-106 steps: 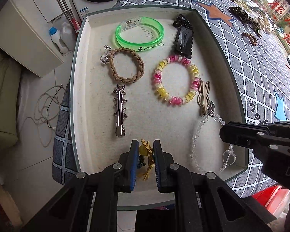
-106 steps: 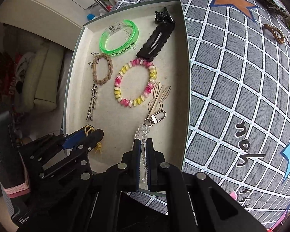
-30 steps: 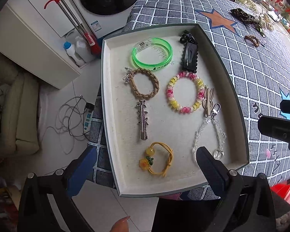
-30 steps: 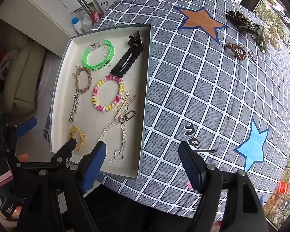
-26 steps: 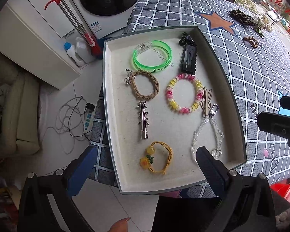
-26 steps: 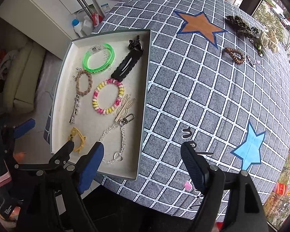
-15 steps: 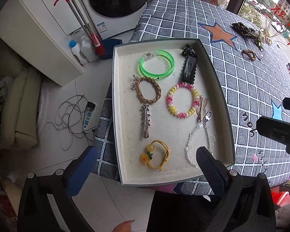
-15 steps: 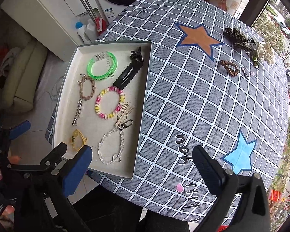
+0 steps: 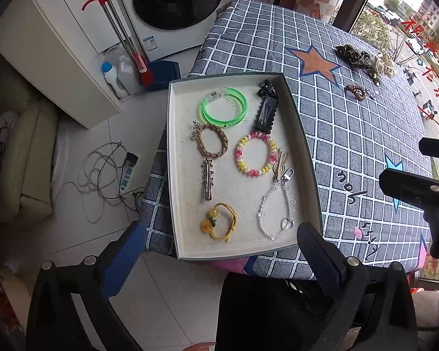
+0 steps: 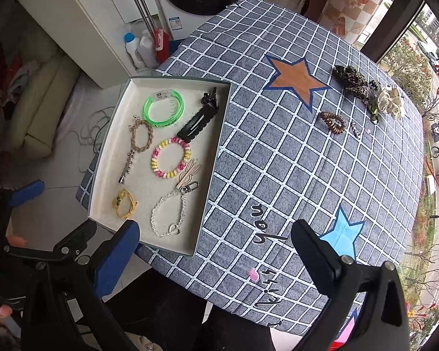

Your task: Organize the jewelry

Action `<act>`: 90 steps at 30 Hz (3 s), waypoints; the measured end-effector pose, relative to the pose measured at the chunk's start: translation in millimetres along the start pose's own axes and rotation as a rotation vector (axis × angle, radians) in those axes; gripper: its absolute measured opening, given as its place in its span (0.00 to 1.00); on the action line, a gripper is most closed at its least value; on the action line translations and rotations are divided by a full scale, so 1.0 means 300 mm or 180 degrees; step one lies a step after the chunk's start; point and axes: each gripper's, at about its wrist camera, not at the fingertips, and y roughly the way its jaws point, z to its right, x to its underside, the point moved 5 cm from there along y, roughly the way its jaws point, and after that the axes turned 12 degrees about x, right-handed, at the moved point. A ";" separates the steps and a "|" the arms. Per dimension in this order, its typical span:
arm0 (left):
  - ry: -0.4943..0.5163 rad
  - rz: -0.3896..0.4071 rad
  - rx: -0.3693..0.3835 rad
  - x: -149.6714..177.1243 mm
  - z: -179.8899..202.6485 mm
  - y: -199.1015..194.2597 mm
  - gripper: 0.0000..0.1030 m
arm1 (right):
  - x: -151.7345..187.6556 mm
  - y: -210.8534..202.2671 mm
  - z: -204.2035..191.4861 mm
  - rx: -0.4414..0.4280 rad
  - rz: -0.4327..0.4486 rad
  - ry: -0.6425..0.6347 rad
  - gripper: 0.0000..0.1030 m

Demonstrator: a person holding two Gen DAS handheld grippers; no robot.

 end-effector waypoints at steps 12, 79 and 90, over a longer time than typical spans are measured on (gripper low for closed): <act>0.0145 0.0179 -0.0205 0.000 0.025 -0.144 1.00 | -0.006 -0.121 -0.007 0.0147 0.0255 -0.0104 1.00; 0.0190 0.0156 -0.0232 0.004 0.053 -0.142 1.00 | 0.004 -0.127 -0.032 0.0126 0.0256 -0.0135 1.00; 0.0215 0.0155 -0.0243 0.003 0.053 -0.140 1.00 | 0.003 -0.126 -0.032 0.0127 0.0258 -0.0136 1.00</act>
